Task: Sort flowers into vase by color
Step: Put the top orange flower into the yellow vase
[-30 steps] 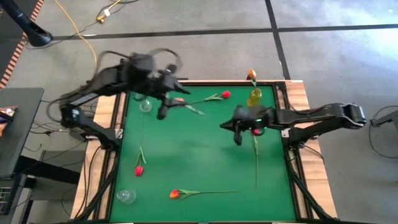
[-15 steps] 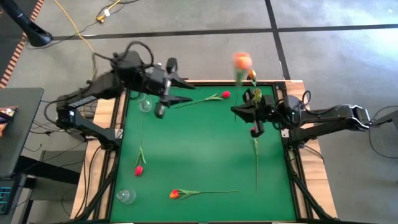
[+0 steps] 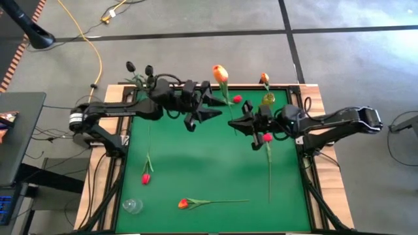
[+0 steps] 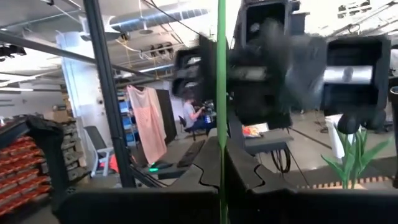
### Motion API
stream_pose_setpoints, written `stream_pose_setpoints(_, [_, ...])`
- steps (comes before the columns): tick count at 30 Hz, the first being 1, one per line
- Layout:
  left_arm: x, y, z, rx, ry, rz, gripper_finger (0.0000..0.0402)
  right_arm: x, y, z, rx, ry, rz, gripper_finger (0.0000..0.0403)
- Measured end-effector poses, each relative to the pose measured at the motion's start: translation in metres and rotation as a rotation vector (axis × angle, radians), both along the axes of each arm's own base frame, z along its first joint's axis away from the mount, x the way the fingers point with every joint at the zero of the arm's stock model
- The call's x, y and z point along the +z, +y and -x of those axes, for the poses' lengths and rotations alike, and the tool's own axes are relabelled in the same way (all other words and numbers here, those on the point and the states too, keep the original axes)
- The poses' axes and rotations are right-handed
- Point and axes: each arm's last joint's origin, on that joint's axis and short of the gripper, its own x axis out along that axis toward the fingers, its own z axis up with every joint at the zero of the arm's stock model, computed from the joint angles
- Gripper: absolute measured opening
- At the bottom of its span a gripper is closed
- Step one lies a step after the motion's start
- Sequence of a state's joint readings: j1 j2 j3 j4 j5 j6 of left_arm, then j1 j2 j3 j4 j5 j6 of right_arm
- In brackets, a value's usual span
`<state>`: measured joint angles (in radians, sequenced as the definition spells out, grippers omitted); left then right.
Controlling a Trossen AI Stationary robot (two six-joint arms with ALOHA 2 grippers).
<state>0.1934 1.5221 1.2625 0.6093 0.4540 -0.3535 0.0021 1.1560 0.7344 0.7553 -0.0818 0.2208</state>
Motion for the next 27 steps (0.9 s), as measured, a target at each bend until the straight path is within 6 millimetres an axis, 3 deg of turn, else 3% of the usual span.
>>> stream_pose_setpoints(15, [-0.0059,-0.0046,-0.0053,0.049,0.031,0.011,0.0162,-0.0053,-0.0014,-0.0070,0.001,0.043,-0.045,0.0032])
stream_pose_setpoints(20, [-0.0072,-0.0040,-0.0058,0.065,0.044,0.018,0.0120,-0.0056,-0.0017,-0.0071,-0.001,0.046,-0.045,0.0028])
stream_pose_setpoints(27, [-0.0072,-0.0035,-0.0060,0.085,0.043,0.016,0.0022,-0.0068,-0.0018,-0.0075,-0.004,0.059,-0.045,0.0038])
